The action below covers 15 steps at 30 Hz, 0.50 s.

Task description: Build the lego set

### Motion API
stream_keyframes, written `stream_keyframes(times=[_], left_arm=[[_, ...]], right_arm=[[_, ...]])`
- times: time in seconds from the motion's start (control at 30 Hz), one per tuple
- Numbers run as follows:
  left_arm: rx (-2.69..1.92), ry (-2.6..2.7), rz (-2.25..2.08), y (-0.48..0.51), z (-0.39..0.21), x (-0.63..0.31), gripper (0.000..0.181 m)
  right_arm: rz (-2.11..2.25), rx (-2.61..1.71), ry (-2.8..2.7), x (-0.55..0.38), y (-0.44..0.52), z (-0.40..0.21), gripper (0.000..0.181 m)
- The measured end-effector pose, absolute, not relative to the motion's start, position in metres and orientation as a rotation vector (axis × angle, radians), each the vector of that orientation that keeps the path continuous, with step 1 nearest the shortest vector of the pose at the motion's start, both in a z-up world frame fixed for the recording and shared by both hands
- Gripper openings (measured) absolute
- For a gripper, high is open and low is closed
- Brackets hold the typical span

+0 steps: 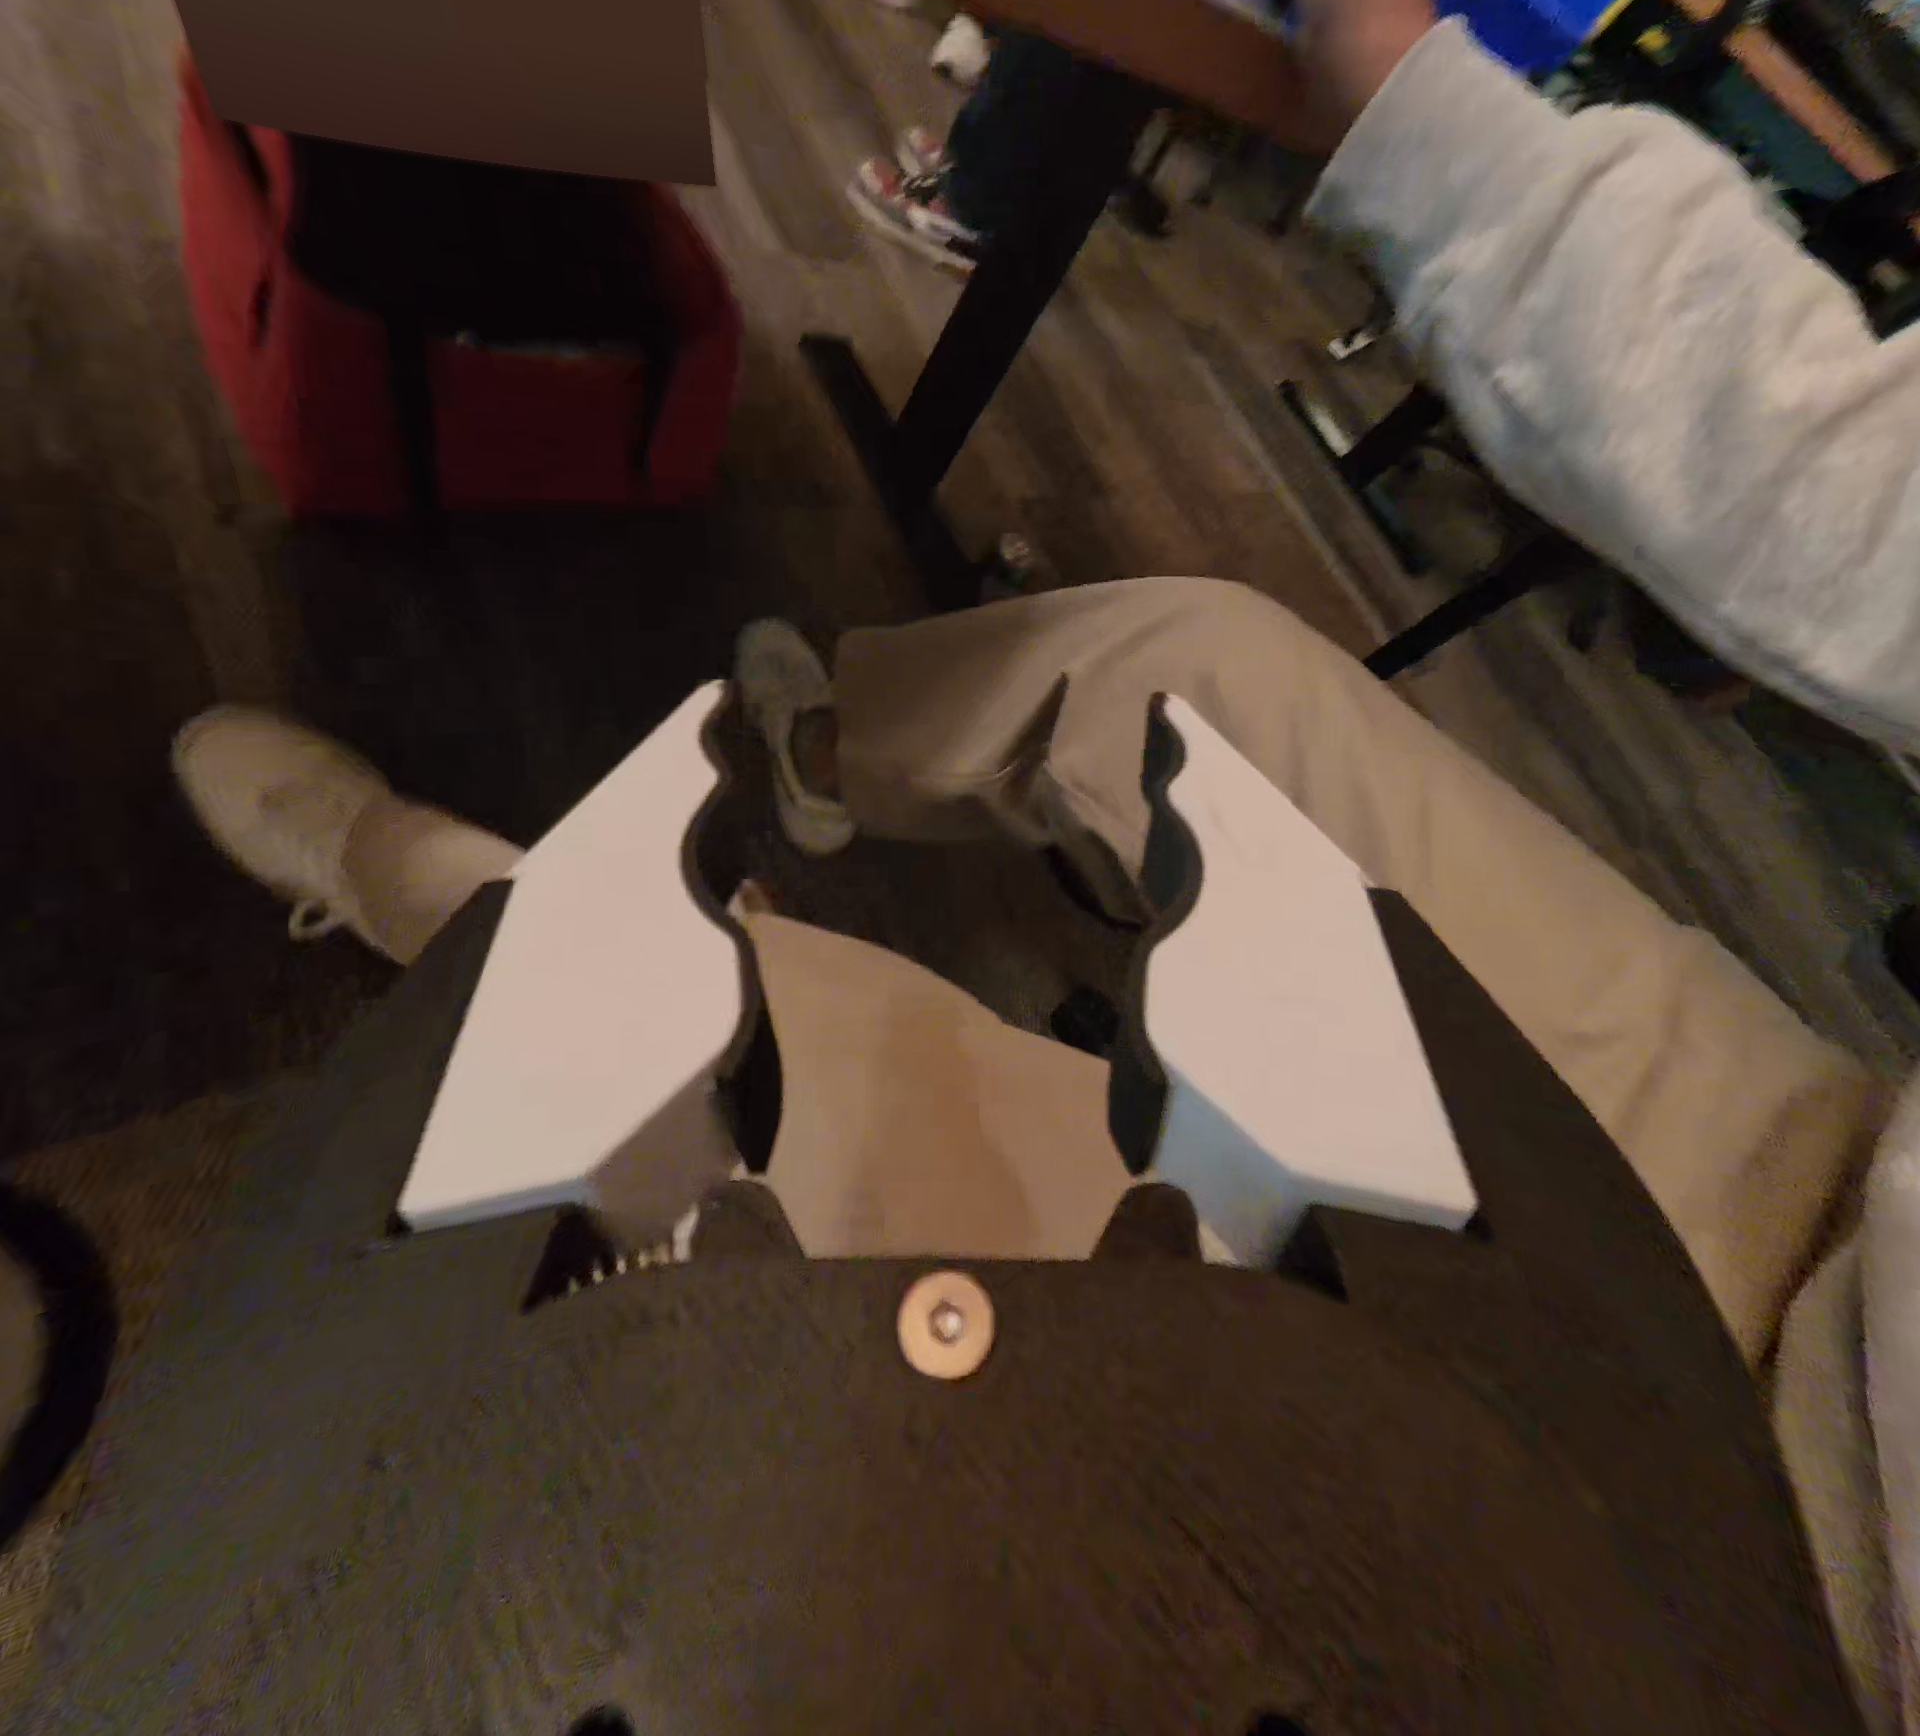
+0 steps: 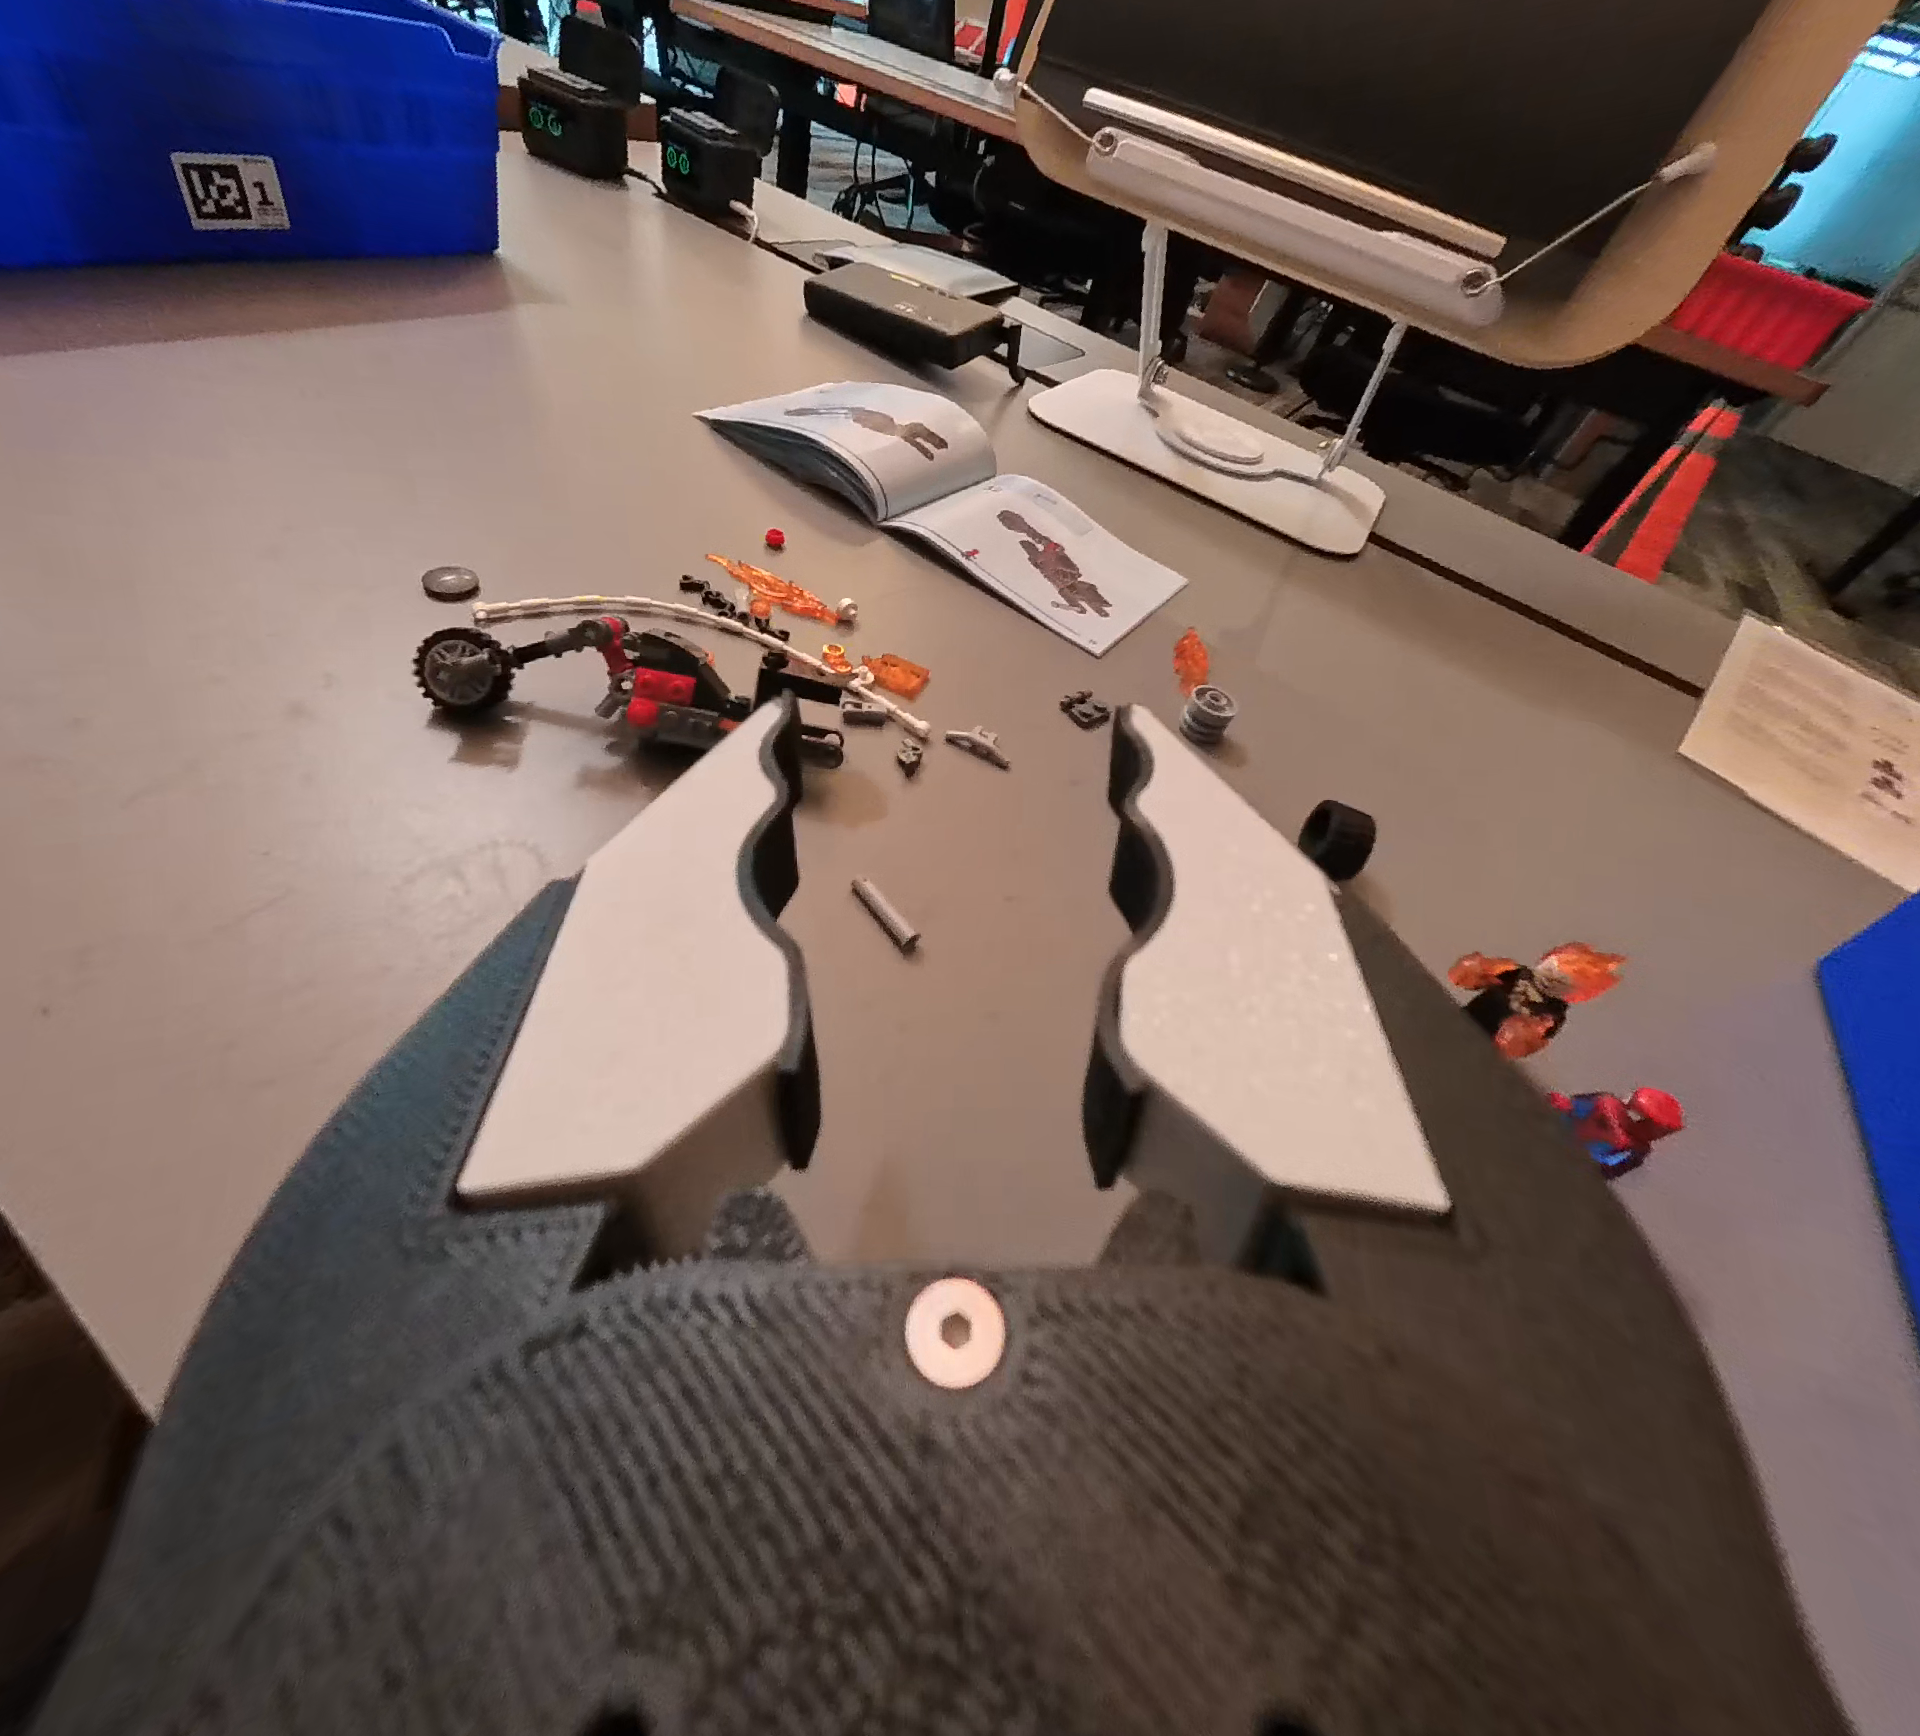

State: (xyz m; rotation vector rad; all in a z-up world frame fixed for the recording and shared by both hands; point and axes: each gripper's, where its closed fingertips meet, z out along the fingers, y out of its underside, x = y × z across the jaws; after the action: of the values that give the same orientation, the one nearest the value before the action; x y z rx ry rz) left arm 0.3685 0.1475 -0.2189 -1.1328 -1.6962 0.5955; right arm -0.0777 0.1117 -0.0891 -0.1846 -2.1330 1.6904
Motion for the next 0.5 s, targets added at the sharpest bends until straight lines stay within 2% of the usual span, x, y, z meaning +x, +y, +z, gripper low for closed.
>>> stream_keyframes(times=[0.07, 0.2, 0.3, 0.4, 0.5], left_arm=[[-1.092, -1.765, 0.623, 0.144, -0.226, 0.379, 0.090], [-1.126, -1.901, 0.656, 0.140, -0.245, 0.369, 0.090], [-1.487, -1.947, 0.627, 0.158, -0.279, 0.330, 0.093], [-1.962, -2.004, 0.701, 0.161, -0.332, 0.306, 0.106], [-2.195, -2.080, 0.640, 0.161, -0.374, 0.303, 0.116]], right_arm=[[1.702, -0.183, -2.108, -0.078, 0.113, -0.086, 0.058], [1.697, -0.177, -2.100, -0.078, 0.113, -0.086, 0.057], [1.692, -0.159, -2.102, -0.076, 0.112, -0.087, 0.056], [1.684, -0.128, -2.104, -0.073, 0.111, -0.088, 0.054], [1.684, -0.099, -2.104, -0.070, 0.109, -0.088, 0.053]])
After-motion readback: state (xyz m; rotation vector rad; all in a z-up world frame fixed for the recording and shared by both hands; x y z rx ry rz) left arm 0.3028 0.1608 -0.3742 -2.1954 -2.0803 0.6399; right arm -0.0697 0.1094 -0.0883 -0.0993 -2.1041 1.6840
